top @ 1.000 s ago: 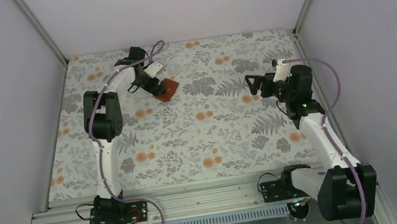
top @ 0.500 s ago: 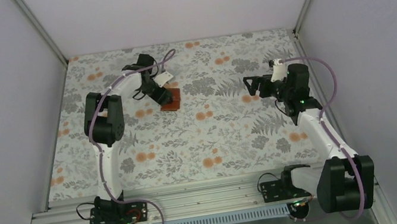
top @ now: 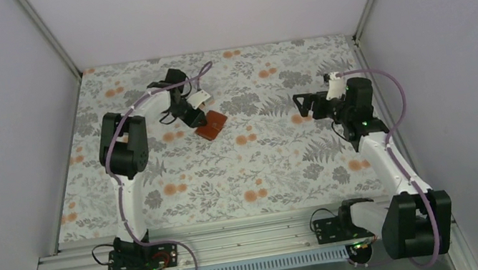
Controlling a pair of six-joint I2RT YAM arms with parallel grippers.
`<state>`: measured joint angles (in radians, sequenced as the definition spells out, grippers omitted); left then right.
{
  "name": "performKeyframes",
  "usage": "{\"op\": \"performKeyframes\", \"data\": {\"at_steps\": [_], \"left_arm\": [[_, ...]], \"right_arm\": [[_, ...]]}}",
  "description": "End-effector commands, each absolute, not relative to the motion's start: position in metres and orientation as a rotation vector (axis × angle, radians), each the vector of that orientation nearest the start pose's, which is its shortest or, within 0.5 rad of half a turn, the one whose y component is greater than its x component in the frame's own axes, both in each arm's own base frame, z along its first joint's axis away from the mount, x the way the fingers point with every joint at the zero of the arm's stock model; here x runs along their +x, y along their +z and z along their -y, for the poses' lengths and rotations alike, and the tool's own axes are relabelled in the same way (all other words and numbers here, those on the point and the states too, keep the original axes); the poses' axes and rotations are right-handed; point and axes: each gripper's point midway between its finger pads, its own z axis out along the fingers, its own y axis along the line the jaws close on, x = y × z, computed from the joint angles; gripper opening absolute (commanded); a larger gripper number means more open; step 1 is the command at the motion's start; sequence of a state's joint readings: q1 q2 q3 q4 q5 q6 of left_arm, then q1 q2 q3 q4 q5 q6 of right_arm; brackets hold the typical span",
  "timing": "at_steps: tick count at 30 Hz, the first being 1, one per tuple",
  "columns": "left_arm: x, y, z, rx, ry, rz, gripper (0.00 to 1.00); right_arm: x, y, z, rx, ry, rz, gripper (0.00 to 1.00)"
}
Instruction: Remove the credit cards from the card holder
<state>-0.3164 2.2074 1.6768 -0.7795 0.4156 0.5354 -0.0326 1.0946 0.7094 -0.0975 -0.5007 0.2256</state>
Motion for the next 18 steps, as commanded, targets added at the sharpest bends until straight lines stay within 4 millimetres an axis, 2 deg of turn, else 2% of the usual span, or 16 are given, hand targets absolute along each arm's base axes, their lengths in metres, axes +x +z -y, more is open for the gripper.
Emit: {"op": "performKeyframes", "data": {"at_steps": [1,3,7,10,13,17,18], "left_arm": [[0.405,0.015,0.217,1.260,-0.645,-2.571,0.14],[0.403,0.012,0.218,1.252,-0.653,-2.581,0.03],[0.399,0.003,0.217,1.236,-0.668,-2.603,0.02],[0.395,0.005,0.221,1.229,-0.710,-2.591,0.02],[0.387,-0.002,0.220,1.215,-0.720,-2.609,0.02],[0.369,-0.011,0.220,1.206,-0.769,-2.637,0.02],[0.365,-0.012,0.220,1.207,-0.780,-2.637,0.02]], "right_arm": [[0.345,0.232,-0.083,-0.113,0.687,-1.998,0.99],[0.343,0.233,-0.088,-0.126,0.727,-1.997,0.99],[0.338,0.230,-0.092,-0.115,0.760,-2.011,0.99],[0.337,0.222,-0.099,-0.081,0.818,-2.046,0.99],[0.335,0.199,-0.129,-0.049,0.945,-2.138,0.99],[0.330,0.163,-0.190,-0.112,1.127,-2.280,0.98],[0.332,0.154,-0.200,-0.122,1.151,-2.317,0.97]]}}
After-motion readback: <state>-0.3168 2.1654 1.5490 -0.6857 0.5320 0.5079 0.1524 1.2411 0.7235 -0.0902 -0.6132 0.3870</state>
